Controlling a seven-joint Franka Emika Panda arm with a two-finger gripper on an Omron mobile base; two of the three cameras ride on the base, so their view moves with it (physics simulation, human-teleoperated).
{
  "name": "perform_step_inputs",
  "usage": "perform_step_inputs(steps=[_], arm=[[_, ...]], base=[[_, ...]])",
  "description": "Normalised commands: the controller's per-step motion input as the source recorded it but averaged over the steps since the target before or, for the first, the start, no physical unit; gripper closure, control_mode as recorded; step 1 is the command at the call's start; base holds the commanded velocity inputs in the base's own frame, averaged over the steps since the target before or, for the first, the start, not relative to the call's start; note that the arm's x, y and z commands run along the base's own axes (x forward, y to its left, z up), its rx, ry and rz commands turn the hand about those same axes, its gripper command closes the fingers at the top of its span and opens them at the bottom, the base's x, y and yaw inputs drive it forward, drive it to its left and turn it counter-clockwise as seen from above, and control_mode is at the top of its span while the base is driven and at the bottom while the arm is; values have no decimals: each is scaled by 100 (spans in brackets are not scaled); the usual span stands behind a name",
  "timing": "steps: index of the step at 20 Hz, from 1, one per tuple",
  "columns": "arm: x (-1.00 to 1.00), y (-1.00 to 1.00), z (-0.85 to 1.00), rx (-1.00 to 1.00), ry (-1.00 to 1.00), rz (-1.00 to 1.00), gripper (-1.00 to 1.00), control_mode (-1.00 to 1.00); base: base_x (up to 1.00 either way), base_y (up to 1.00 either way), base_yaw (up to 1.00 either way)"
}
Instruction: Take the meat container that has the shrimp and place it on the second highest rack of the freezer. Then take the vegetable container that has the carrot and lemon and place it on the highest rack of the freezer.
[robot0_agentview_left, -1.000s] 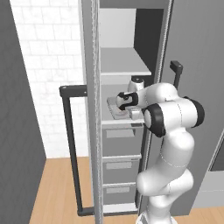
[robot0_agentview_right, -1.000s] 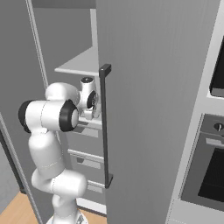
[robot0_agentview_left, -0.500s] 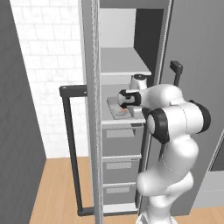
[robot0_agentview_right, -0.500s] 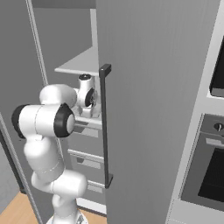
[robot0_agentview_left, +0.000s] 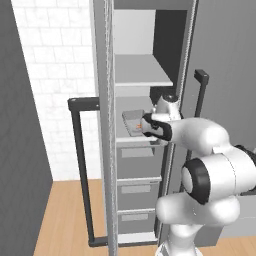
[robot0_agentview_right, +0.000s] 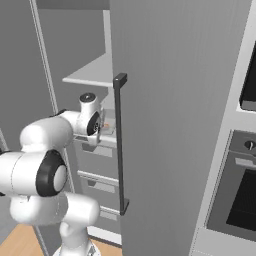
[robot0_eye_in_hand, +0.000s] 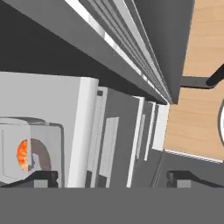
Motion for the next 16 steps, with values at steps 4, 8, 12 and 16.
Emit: perform_step_inputs(steps=[4, 8, 12, 16], arm=[[-63, 0, 80, -3, -4, 5, -100, -100], [-72, -1, 100, -17, 0, 13, -100, -100], [-84, 0, 98, -33, 2, 28, -100, -100], [-100, -35, 26, -6, -8, 35, -100, -100]], base=[[0, 0, 0], [0, 0, 0], [0, 0, 0], [0, 0, 0]])
